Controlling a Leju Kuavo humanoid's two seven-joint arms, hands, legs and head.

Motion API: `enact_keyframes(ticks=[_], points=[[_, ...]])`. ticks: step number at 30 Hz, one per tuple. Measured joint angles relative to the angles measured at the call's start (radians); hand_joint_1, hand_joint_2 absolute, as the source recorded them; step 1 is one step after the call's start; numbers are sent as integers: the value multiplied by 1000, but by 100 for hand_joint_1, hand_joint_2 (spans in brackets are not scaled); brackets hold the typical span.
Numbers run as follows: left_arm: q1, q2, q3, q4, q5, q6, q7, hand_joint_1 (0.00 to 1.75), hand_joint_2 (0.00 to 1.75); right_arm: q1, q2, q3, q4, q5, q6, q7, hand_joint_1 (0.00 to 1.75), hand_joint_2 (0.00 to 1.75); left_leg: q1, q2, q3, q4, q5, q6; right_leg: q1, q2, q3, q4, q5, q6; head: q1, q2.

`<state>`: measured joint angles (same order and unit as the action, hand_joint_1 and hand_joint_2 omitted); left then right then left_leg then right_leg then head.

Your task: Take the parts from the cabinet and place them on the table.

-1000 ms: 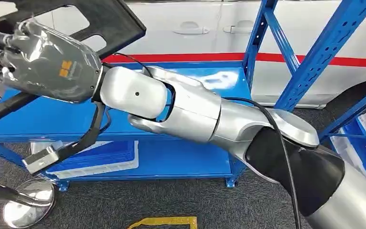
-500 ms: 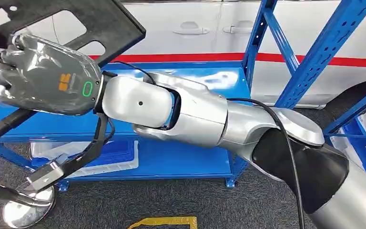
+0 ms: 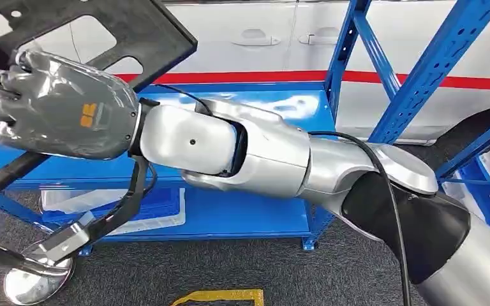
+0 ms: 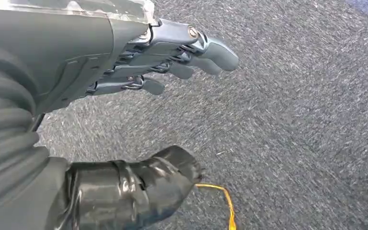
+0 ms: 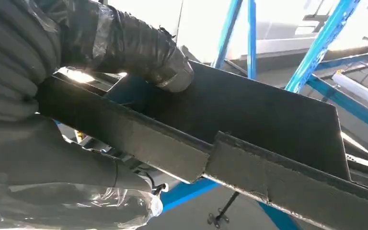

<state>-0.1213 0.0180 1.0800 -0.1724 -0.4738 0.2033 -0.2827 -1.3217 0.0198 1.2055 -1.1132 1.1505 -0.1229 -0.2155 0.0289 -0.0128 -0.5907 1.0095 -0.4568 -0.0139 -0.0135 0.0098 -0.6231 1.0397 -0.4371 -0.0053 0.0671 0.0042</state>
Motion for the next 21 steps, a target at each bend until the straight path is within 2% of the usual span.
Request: enact_keyframes(ticks=[4, 6, 7, 8, 9, 11, 12, 13, 14, 16, 17, 18, 21], points=[[0, 6, 0, 0, -1, 3, 1, 0, 175, 2, -1, 3, -5, 0, 2, 0, 175, 175, -1, 0, -2, 5, -3, 5, -2, 1, 0, -1, 2, 3, 0, 0], [0, 8, 0, 0, -2, 3, 1, 0, 175, 2, -1, 3, -8, 0, 2, -1, 175, 175, -3, 0, 2, -4, 1, 12, -2, 2, 7, -10, 5, 10, -1, 0], [0, 8, 0, 0, -3, 3, 0, 0, 175, 2, -2, 3, -10, 0, 2, -1, 175, 175, 12, 4, 18, -28, 12, 19, 2, 1, 4, -7, -2, 14, 1, 0], [-1, 8, 0, 0, -5, 0, -1, 0, 175, 2, -3, 3, -10, 1, 2, -2, 175, 175, 9, 8, 28, -38, 14, 21, 3, -1, -3, 20, -20, 15, 5, 0], [-1, 9, 0, 0, -8, -2, -2, 0, 175, -1, -3, 3, -10, 2, 1, -2, 175, 175, 10, 8, 30, -40, 16, 24, 2, -2, -28, 78, -53, 14, 6, 0], [-1, 11, 0, 0, -9, -3, -2, 0, 175, 5, -3, 3, -10, 2, 2, -3, 175, 175, 10, 12, 32, -36, 15, 24, -1, -3, -107, 233, -120, 19, 6, 0], [-1, 11, 0, 0, -9, -3, -2, 0, 175, 10, -3, 4, -10, 2, 2, -4, 175, 175, 11, 12, 32, -34, 15, 24, -3, -3, -132, 278, -129, 22, 7, 0], [-1, 11, 0, 0, -9, -3, -2, 0, 175, 12, -4, 5, -10, 3, 2, -4, 175, 175, 11, 11, 32, -33, 13, 22, -7, -3, -136, 279, -113, 24, 7, 0], [-1, 11, 0, 0, -10, -3, 0, 0, 175, 13, -5, 5, -10, 5, 1, -4, 175, 175, 14, 10, 32, -29, 10, 19, -11, -5, -116, 232, -72, 26, 6, 0], [-1, 11, 0, 0, -11, -2, 3, 0, 175, 12, -6, 5, -10, 11, -1, -4, 175, 175, 21, 7, 32, -15, -1, 4, -18, -7, -31, 63, 17, 30, 6, 0], [-1, 13, 0, 0, -11, -1, 5, 0, 175, 13, -6, 5, -10, 15, -2, -5, 175, 175, 22, 6, 26, -9, -8, -6, -16, -4, -8, 22, -8, 30, 6, 0], [-2, 14, 0, 0, -12, 0, 7, 0, 175, 12, -3, 5, -10, 17, -3, -7, 175, 175, 19, 5, 20, -2, -9, -15, -5, 4, -8, 28, 9, 17, 7, 0], [-1, 14, 0, 0, -12, 2, 8, 0, 175, 12, -2, 5, -10, 19, -5, -8, 175, 175, 25, 4, 17, -6, -1, -34, -1, 5, -19, 27, 5, -5, 10, 0]])
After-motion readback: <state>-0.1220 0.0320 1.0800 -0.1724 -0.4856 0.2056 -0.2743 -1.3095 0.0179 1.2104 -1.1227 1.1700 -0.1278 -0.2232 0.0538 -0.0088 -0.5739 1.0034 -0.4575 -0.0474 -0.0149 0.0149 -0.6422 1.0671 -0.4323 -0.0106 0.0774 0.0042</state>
